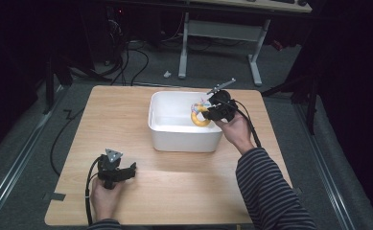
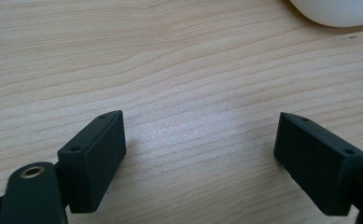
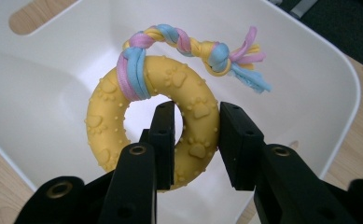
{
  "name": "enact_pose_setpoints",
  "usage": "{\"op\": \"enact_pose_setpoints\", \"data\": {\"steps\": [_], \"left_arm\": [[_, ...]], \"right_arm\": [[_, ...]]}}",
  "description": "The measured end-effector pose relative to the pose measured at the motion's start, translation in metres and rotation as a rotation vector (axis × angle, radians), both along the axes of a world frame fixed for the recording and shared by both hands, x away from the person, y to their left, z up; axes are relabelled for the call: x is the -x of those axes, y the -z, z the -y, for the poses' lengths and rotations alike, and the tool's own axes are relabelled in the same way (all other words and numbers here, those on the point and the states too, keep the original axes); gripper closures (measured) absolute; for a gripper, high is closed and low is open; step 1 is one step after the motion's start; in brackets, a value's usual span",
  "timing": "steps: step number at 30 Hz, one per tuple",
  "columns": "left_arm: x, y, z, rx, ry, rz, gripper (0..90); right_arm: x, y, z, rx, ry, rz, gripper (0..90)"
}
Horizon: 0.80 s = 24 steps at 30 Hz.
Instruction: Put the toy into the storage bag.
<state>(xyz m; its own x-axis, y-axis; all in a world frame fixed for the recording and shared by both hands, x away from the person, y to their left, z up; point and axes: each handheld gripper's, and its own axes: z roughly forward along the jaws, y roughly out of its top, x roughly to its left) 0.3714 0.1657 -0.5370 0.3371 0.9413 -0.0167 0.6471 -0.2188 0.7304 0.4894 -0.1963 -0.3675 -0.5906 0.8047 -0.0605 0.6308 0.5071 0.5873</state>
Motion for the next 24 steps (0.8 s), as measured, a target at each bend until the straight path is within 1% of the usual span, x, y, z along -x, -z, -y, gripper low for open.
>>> {"op": "enact_pose_setpoints", "data": {"steps": [2, 8, 11, 13, 16, 20, 21, 22, 23, 24], "left_arm": [[0.000, 0.000, 0.000, 0.000, 0.000, 0.000, 17.0], [0.000, 0.000, 0.000, 0.000, 0.000, 0.000, 17.0], [0.000, 0.000, 0.000, 0.000, 0.001, 0.000, 16.9], [0.000, 0.000, 0.000, 0.000, 0.001, 0.000, 16.9], [0.000, 0.000, 0.000, 0.000, 0.001, 0.000, 17.0], [0.000, 0.000, 0.000, 0.000, 0.000, 0.000, 17.0], [0.000, 0.000, 0.000, 0.000, 0.001, 0.000, 17.0], [0.000, 0.000, 0.000, 0.000, 0.001, 0.000, 16.9], [0.000, 0.000, 0.000, 0.000, 0.001, 0.000, 16.9], [0.000, 0.000, 0.000, 0.000, 0.001, 0.000, 16.9]], "right_arm": [[-0.001, 0.003, -0.002, 0.007, 0.003, -0.015, 68.5], [0.002, 0.010, -0.007, 0.026, -0.027, -0.036, 68.5], [0.002, 0.011, -0.007, 0.022, -0.037, -0.052, 68.4], [0.005, 0.012, -0.008, 0.028, -0.043, -0.061, 68.4], [0.005, 0.013, -0.009, 0.034, -0.045, -0.066, 68.4], [0.006, 0.015, -0.009, 0.027, -0.040, -0.087, 68.4], [0.005, 0.015, -0.009, 0.030, -0.051, -0.090, 68.4], [0.006, 0.016, -0.010, 0.030, -0.043, -0.104, 68.3], [0.006, 0.016, -0.010, 0.030, -0.043, -0.104, 68.3], [0.005, 0.017, -0.010, 0.037, -0.057, -0.098, 68.3]]}}
